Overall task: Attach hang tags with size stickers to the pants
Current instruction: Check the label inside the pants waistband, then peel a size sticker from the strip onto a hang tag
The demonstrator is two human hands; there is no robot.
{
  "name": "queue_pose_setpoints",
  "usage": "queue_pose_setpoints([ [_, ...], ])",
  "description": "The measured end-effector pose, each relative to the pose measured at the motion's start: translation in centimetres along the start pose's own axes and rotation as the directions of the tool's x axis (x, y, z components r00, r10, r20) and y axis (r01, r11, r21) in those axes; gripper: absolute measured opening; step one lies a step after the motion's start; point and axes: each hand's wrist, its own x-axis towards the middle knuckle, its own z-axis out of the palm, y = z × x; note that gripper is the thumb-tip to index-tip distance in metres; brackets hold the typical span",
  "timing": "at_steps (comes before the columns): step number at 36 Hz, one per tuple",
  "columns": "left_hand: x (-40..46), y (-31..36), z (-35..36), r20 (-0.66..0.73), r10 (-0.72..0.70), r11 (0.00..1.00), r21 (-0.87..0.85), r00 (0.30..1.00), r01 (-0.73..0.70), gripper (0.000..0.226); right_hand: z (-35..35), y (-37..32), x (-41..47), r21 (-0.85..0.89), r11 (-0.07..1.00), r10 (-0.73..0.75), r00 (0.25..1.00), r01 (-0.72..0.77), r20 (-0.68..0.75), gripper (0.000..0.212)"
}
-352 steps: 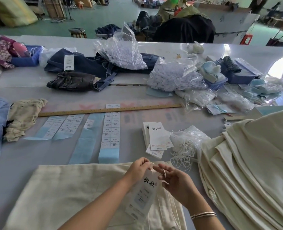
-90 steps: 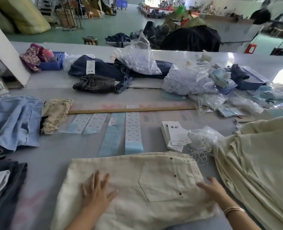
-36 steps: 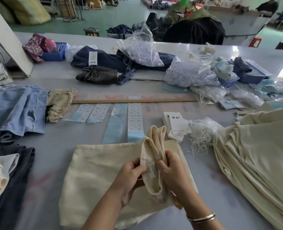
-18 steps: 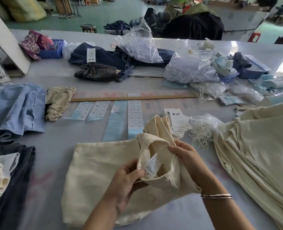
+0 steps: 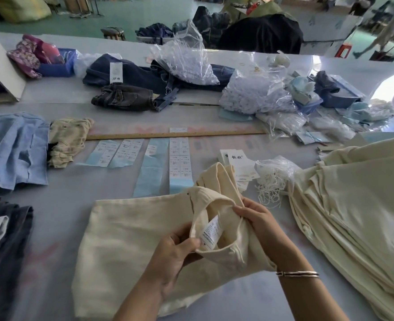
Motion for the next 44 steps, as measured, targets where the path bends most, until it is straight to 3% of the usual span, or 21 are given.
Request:
queue_pose_setpoints([
  [2,0.5,-0.5,0.4,0.018,-0.022,0.999,0.028,1.000,0.021,0.032,-1.3,0.3,0.0,-0.020,1.000,-0.008,0.999,0.007,-0.051,0.018],
  [5,2.0,-1.9,0.6,-0.011,-0.070,0.977,0.200,0.997,0.071,0.031,-4.5,1.0,0.6,-0.122,0.992,-0.026,0.976,-0.001,-0.218,0.016],
  [9,5.2,-4.6,-0.7,-0.072,-0.067,0.847,0.524,0.995,0.095,0.025,-10.4,2.8,1.5,-0.280,0.948,-0.001,0.880,-0.151,-0.476,0.020],
  [11,7.1,-6.2,-1.8,-0.047,-0.013,0.642,0.765,0.999,0.044,0.028,-12.6,3.8,1.5,-0.198,0.949,0.103,0.837,-0.244,-0.537,0.029],
  [13,8.5,-7.6,-2.7,-0.019,0.021,0.361,0.933,1.000,0.010,0.036,-14.4,4.9,1.7,-0.113,0.938,0.219,0.815,-0.326,-0.536,0.037],
  [16,10.4,-9.0,-3.5,-0.063,0.002,0.053,0.997,0.998,0.063,0.052,-16.2,6.0,2.5,-0.368,0.840,0.137,0.812,-0.399,-0.567,0.029],
  [18,11.4,-9.4,-4.0,-0.115,-0.012,-0.048,0.992,0.993,0.114,0.064,-17.1,6.3,2.7,-0.414,0.786,0.177,0.808,-0.459,-0.561,0.026],
  [21,12.5,-9.6,-4.6,-0.135,0.004,-0.157,0.979,0.991,0.133,0.083,-18.5,6.0,2.7,-0.253,0.765,0.428,0.761,-0.592,-0.488,0.027],
  [22,12.9,-9.7,-4.9,-0.136,0.018,-0.188,0.973,0.991,0.136,0.090,-18.9,5.6,2.7,-0.275,0.723,0.477,0.746,-0.633,-0.465,0.028],
  [24,13.3,-9.9,-5.5,-0.141,-0.009,-0.217,0.967,0.990,0.135,0.099,-19.1,4.6,3.3,-0.454,0.558,0.509,0.719,-0.694,-0.473,0.031],
  [26,13.6,-10.1,-6.0,-0.150,-0.064,-0.210,0.968,0.987,0.133,0.101,-18.7,3.3,4.9,-0.658,0.372,0.390,0.754,-0.655,-0.529,0.035],
  [28,13.8,-10.4,-6.4,-0.154,-0.082,-0.206,0.969,0.985,0.135,0.102,-17.7,2.0,7.3,-0.802,0.332,0.042,0.857,-0.497,-0.514,0.034],
  [30,14.0,-10.7,-6.5,-0.163,-0.092,-0.217,0.966,0.982,0.140,0.104,-16.1,1.1,9.9,-0.907,0.316,-0.288,0.883,-0.278,-0.371,0.027],
  [32,14.1,-10.8,-6.6,-0.175,-0.107,-0.222,0.964,0.979,0.148,0.102,-14.2,0.5,12.3,-0.970,0.221,-0.410,0.892,-0.105,-0.190,0.025],
  [36,14.1,-10.6,-6.6,-0.173,-0.142,-0.209,0.968,0.975,0.142,0.100,-11.7,-0.3,16.6,-0.997,-0.057,-0.323,0.943,0.060,0.075,0.041],
  [40,14.0,-10.7,-6.6,-0.168,-0.120,-0.206,0.968,0.979,0.141,0.099,-11.8,-0.8,19.9,-0.922,-0.364,-0.109,0.977,0.130,0.181,0.049],
  [42,14.0,-10.8,-6.6,-0.170,-0.113,-0.213,0.966,0.979,0.143,0.099,-12.1,-1.1,20.6,-0.886,-0.440,-0.048,0.981,0.147,0.186,0.047],
  [44,14.0,-10.8,-6.6,-0.168,-0.113,-0.215,0.966,0.979,0.141,0.098,-12.4,-1.4,20.8,-0.902,-0.405,-0.055,0.981,0.148,0.186,0.043],
])
